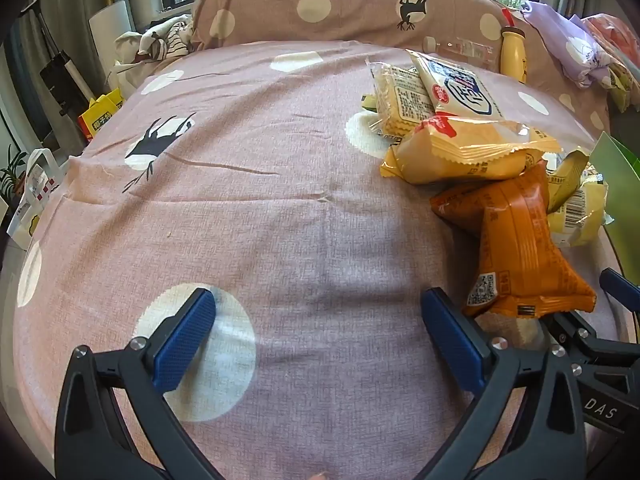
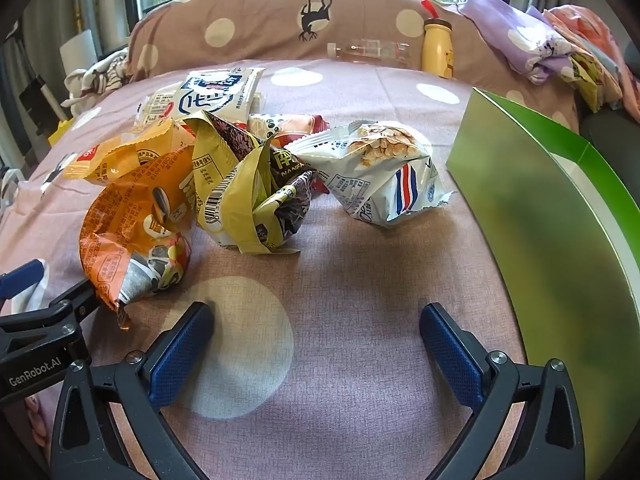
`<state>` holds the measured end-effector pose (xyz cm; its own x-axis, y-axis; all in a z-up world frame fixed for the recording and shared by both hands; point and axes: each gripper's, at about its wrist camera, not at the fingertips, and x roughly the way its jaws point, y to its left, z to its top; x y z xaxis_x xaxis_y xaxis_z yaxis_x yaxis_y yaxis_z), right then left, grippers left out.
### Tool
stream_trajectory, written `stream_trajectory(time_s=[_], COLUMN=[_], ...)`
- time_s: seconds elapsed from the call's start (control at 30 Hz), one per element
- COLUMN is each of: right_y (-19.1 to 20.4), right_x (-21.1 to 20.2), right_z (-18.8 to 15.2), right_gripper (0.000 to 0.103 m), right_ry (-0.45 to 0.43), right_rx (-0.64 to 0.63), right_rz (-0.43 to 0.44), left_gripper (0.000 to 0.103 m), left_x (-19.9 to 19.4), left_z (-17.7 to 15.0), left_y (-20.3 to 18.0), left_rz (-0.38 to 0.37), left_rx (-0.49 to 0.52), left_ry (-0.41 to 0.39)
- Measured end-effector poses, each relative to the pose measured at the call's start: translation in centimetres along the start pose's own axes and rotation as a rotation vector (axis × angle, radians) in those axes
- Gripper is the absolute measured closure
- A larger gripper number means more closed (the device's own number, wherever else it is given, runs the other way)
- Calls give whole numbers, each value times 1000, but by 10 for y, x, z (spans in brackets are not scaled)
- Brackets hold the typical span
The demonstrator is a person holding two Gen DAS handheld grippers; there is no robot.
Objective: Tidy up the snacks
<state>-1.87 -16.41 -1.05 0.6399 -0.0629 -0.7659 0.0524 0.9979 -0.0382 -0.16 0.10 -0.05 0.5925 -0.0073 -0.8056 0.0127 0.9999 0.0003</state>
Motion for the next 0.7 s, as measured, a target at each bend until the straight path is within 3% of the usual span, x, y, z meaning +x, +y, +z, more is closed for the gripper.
stream_trajectory(time_s=[0.7], right_y=[0], right_x=[0], right_z=[0], right_gripper=[1], right_ry=[3], right_rx=[0], right_rz=[0], left_gripper=[0], left_x=[0], left_z=[2], left_y=[-2], left_rz=[-3], left_rx=[-2], left_ry=[-1])
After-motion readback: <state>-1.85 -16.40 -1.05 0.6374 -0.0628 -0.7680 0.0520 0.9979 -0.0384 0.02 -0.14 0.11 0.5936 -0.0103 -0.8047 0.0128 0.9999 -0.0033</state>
